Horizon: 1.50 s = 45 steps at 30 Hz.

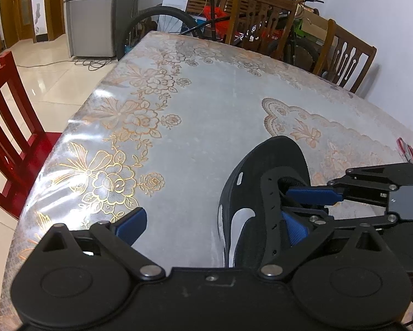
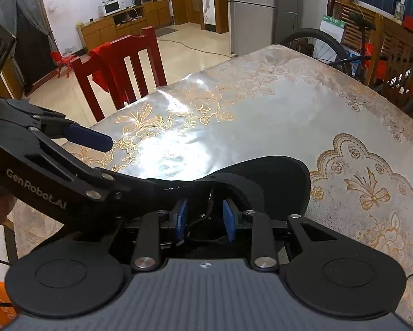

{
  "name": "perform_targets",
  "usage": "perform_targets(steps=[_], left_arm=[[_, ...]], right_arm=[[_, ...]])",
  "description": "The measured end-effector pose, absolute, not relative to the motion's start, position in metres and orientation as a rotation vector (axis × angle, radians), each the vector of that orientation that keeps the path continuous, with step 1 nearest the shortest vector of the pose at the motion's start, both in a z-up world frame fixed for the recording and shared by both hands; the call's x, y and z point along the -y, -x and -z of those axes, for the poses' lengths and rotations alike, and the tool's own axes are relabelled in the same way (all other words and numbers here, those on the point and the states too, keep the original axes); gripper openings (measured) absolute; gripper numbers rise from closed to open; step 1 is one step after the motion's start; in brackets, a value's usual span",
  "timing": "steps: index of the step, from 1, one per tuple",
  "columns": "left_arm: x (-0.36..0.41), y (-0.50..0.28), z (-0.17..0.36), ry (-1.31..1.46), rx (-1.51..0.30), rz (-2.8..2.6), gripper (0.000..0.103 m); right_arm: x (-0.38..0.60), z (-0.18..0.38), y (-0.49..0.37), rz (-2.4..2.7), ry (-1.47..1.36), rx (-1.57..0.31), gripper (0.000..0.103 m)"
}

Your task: Lace up shoes with both hands

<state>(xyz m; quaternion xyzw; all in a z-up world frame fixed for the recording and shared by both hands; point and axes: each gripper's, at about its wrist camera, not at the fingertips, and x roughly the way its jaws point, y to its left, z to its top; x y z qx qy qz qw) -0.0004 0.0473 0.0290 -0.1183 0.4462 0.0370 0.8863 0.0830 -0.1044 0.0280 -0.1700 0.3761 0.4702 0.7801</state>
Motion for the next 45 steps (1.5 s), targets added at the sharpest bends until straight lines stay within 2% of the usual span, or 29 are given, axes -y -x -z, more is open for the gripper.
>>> perform_targets(steps=[11, 16, 19, 20, 27, 35, 40, 41, 42, 43, 45], left_arm=[[-0.046, 0.003, -0.029, 0.233, -0.915, -0.093, 0.102], [-0.046, 0.001, -0.032, 0.223, -0.916, -0.109, 0.101], [-0.046, 0.000, -0.032, 0.220, -0.918, -0.108, 0.101], [-0.046, 0.000, -0.032, 0.227, -0.919, -0.108, 0.101], [-0.050, 0.001, -0.030, 0.270, -0.920, -0.101, 0.101], [-0.045, 0.002, -0.029, 0.240, -0.907, -0.100, 0.101], [-0.046, 0.002, -0.028, 0.251, -0.908, -0.100, 0.101], [-0.046, 0.003, -0.029, 0.247, -0.906, -0.102, 0.101], [-0.046, 0.003, -0.029, 0.246, -0.904, -0.105, 0.101], [-0.046, 0.003, -0.029, 0.247, -0.901, -0.109, 0.101], [-0.047, 0.004, -0.030, 0.256, -0.898, -0.113, 0.101]], right_arm=[[0.116, -0.016, -0.070, -0.963, 0.246, -0.708, 0.004], [0.125, -0.015, -0.070, -0.918, 0.159, -0.700, 0.004], [0.117, -0.021, -0.078, -0.933, 0.223, -0.752, 0.006], [0.113, -0.024, -0.081, -0.936, 0.256, -0.777, 0.010], [0.083, -0.037, -0.101, -1.074, 0.526, -0.882, 0.010], [0.065, -0.049, -0.134, -1.114, 0.597, -1.127, 0.014], [0.059, -0.049, -0.137, -1.167, 0.659, -1.160, 0.015], [0.059, -0.049, -0.137, -1.176, 0.664, -1.157, 0.015], [0.060, -0.049, -0.136, -1.184, 0.665, -1.149, 0.006], [0.062, -0.049, -0.134, -1.191, 0.665, -1.132, 0.004], [0.071, -0.047, -0.128, -1.172, 0.623, -1.086, 0.003]])
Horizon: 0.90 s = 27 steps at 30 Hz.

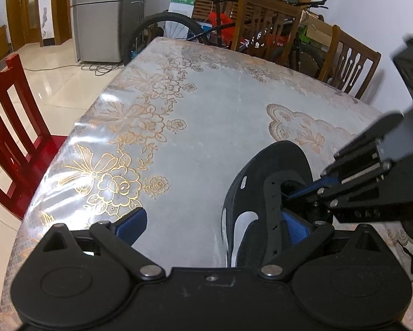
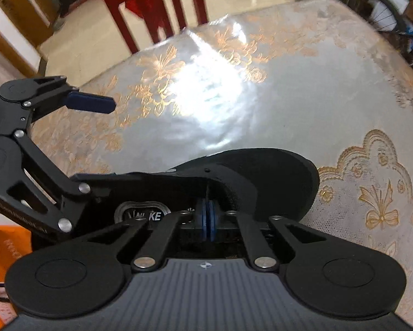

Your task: Lace up shoes with both hands

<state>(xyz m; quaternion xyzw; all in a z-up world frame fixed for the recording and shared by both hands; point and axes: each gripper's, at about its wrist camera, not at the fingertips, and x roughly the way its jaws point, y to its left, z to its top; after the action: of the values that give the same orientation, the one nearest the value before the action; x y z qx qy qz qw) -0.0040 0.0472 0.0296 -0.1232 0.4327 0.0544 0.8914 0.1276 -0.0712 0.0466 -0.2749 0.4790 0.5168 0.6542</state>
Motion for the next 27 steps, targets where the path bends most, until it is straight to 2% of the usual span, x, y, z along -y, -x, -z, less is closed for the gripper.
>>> perform_targets(steps=[6, 9, 19, 23, 25, 27], left_arm=[[-0.050, 0.004, -0.029, 0.276, -0.904, -0.109, 0.101], [-0.049, 0.003, -0.030, 0.270, -0.907, -0.108, 0.101], [-0.047, 0.003, -0.030, 0.268, -0.917, -0.110, 0.101], [-0.049, 0.004, -0.029, 0.277, -0.920, -0.111, 0.101], [-0.049, 0.003, -0.028, 0.276, -0.924, -0.108, 0.101], [-0.048, 0.003, -0.027, 0.269, -0.926, -0.105, 0.101]], right_arm=[[0.107, -0.034, -0.090, -1.057, 0.386, -0.879, 0.003], [0.116, -0.030, -0.081, -1.024, 0.320, -0.841, 0.003], [0.114, -0.015, -0.061, -1.023, 0.287, -0.635, 0.004], [0.118, -0.014, -0.068, -1.015, 0.239, -0.609, 0.003], [0.121, -0.020, -0.067, -1.016, 0.256, -0.605, 0.006], [0.129, -0.030, -0.067, -1.004, 0.262, -0.575, 0.027]])
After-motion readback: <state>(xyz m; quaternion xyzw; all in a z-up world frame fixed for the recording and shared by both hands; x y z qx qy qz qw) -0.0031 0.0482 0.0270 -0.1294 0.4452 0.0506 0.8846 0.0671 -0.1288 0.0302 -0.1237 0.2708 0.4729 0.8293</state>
